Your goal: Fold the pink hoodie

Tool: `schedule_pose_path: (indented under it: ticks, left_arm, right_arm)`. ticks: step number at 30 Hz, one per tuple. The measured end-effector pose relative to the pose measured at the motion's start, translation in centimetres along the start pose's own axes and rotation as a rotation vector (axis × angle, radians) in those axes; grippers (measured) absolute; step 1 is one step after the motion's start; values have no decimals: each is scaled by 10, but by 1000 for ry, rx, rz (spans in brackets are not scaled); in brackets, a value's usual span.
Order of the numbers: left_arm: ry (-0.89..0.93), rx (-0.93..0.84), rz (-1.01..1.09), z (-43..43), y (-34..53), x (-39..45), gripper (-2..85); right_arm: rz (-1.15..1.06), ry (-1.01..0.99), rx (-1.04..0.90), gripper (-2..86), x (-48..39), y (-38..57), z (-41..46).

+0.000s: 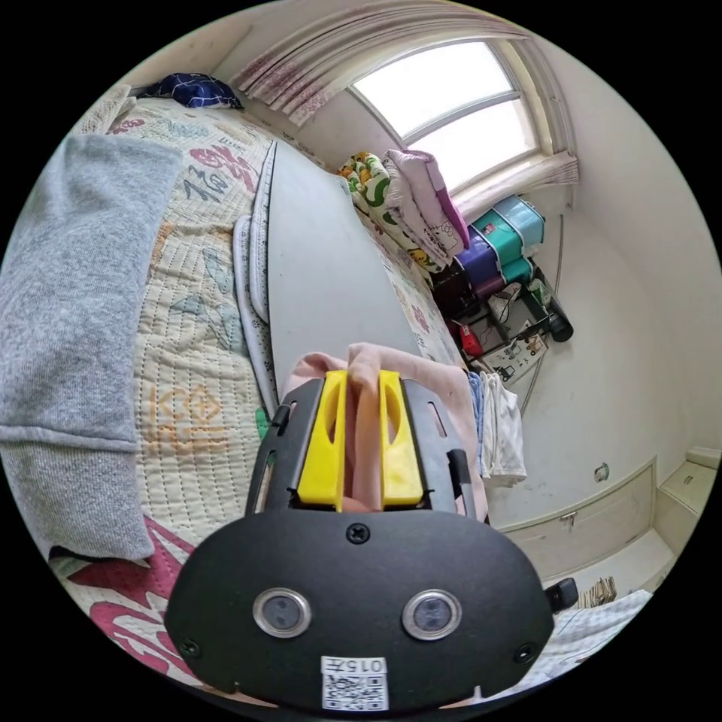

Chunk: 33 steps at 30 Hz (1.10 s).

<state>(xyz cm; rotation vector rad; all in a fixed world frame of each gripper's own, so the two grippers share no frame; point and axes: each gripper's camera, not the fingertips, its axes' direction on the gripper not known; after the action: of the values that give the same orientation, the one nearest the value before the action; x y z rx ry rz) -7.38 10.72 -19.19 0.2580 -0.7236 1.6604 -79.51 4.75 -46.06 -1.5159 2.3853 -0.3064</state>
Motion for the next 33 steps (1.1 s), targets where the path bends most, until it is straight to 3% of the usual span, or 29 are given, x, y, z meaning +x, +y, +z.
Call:
schedule_pose_path:
  ticks: [3, 16, 21, 29, 33]
  left_arm:
    - [12, -9, 10, 5, 4, 2, 50]
    - [12, 27, 97, 2, 28, 40, 15]
    - [-71, 13, 135, 1, 34, 53, 13]
    - [-320, -92, 254, 63, 56, 88, 22]
    - [-350, -104, 265, 76, 61, 106, 31]
  right_arm:
    - [4, 57, -11, 107, 8, -2, 9]
    - [-22, -106, 40, 43, 40, -21, -7]
    - [-59, -177, 27, 38, 44, -40, -10]
    - [-209, -59, -149, 36, 33, -96, 12]
    - [-240, 6, -157, 47, 24, -119, 0]
